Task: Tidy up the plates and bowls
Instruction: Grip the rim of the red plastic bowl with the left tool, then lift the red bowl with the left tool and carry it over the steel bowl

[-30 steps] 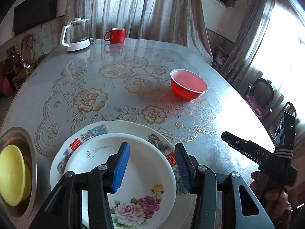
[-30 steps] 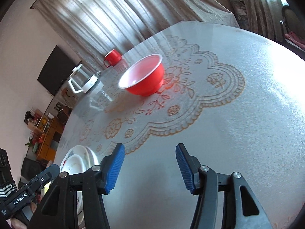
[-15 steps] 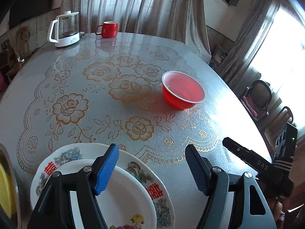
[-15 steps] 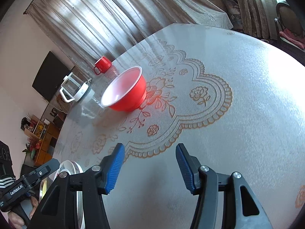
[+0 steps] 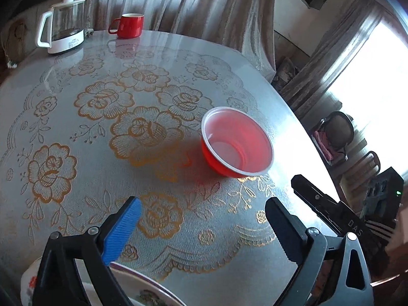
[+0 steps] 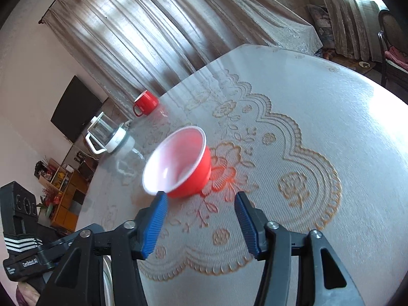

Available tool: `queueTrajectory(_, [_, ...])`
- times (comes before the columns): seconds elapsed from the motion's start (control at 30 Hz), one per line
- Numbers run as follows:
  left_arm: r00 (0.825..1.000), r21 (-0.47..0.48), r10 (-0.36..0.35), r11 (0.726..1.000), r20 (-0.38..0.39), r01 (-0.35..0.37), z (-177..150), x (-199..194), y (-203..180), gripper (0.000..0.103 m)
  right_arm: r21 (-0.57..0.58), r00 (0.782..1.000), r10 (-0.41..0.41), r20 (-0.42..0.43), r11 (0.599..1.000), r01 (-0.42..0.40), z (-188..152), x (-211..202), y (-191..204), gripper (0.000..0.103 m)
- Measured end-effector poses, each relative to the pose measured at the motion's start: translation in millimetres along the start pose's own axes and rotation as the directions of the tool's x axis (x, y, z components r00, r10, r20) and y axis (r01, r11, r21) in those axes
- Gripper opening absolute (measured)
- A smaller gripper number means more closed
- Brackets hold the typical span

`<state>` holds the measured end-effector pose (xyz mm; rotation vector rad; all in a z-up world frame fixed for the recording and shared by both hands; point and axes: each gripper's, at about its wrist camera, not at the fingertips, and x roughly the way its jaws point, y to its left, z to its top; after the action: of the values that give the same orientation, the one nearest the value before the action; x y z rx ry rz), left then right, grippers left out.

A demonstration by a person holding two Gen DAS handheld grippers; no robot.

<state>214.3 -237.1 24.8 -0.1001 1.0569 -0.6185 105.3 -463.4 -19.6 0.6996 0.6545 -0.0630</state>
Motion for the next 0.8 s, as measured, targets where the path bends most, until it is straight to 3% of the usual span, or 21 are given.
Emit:
queueTrajectory(0.23, [0.998,-0.156,-0.057,0.986,-0.041,0.050,31,37,17,0.096,-0.016,0.999,-0.037,-0.006,0.999,0.037,25,31,8,0.041])
queueTrajectory(0.3, [0.993,-0.204,-0.088,0.976,-0.076,0.071,36,50,22,0.087,-0.023,0.999,-0.045,-0.012,0.999,0.045,29,40,9,0.037])
queueTrajectory(0.43, [0.986,-0.226,-0.131,0.969,-0.107,0.104,39,69,20,0.046,-0.020,0.998,-0.049,-0.038,0.999,0.048,32,55,6,0.026])
queueTrajectory(0.57, [0.977,-0.247,-0.183,0.957,-0.107,0.152,35,76,17,0.033,-0.011,0.998,-0.029,-0.058,1.000,0.028,29,61,4,0.015])
queueTrajectory(0.8, [0.988,-0.167,-0.131,0.979,-0.076,0.117,23,53,6,0.031,-0.025,0.998,0.004,-0.070,1.000,-0.005,20,55,13,0.015])
